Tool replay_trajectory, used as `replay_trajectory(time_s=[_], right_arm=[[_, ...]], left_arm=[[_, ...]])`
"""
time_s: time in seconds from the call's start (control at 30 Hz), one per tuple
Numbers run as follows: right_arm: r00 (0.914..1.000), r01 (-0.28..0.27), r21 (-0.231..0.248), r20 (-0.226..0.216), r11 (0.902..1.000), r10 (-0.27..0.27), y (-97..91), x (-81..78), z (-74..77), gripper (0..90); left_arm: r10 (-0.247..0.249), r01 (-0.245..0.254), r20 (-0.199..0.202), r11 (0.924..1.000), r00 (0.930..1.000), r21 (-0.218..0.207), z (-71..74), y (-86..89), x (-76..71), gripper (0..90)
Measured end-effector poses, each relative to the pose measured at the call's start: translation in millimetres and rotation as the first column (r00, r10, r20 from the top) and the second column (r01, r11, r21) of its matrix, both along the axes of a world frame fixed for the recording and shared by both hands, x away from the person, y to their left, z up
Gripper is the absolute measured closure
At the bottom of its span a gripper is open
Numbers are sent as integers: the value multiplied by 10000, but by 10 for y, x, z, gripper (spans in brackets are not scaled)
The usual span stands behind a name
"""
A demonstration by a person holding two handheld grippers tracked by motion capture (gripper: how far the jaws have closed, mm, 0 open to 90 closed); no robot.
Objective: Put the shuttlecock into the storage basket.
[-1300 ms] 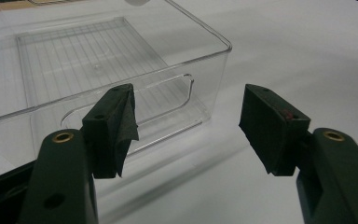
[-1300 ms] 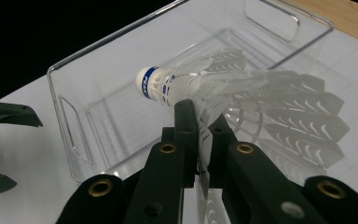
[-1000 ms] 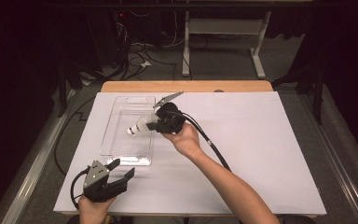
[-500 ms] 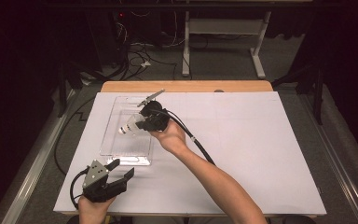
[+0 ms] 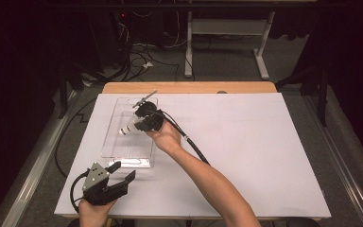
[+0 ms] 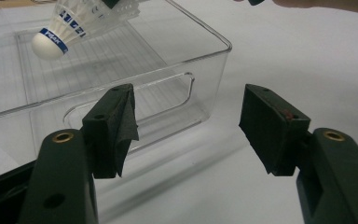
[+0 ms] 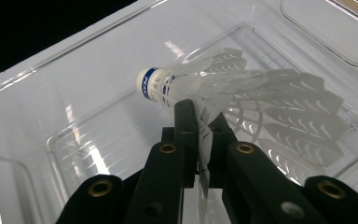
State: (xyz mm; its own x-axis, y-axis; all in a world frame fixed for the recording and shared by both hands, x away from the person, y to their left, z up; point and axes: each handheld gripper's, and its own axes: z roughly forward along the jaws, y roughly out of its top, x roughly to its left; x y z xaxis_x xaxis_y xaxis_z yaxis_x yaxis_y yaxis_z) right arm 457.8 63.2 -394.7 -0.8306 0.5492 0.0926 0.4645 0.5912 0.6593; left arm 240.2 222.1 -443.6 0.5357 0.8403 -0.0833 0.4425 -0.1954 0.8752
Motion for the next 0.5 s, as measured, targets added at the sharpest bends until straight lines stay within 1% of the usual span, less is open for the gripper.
replay_trajectory(time_s=[0.03, 0.13, 0.23, 0.3, 0.4, 0.5], right_arm=[[10000, 78, -106, -9, 9999, -78, 25, 19, -16, 879], [9999, 142, -182, 25, 9997, -141, 53, 33, -31, 879], [9997, 203, -413, 141, 9989, -198, 119, 42, -53, 879], [9996, 251, -474, 125, 9986, -246, 135, 42, -61, 879], [9995, 322, -651, 78, 9974, -318, 188, 65, -116, 878], [9993, 370, -631, 59, 9973, -367, 208, 67, -124, 878]], left_arm=[[33, -33, 4, 10000, 10000, -23, 1, 5, 0, 368], [130, -130, 2, 9999, 9999, -93, 3, 34, -1, 368], [156, -156, -25, 9998, 9999, -95, 3, 42, -4, 368], [141, -141, -8, 9999, 9999, -78, 3, 40, -7, 368], [148, -148, -12, 9998, 9999, -94, 3, 44, -10, 368], [152, -152, -13, 9998, 9999, -104, 3, 46, -11, 368]])
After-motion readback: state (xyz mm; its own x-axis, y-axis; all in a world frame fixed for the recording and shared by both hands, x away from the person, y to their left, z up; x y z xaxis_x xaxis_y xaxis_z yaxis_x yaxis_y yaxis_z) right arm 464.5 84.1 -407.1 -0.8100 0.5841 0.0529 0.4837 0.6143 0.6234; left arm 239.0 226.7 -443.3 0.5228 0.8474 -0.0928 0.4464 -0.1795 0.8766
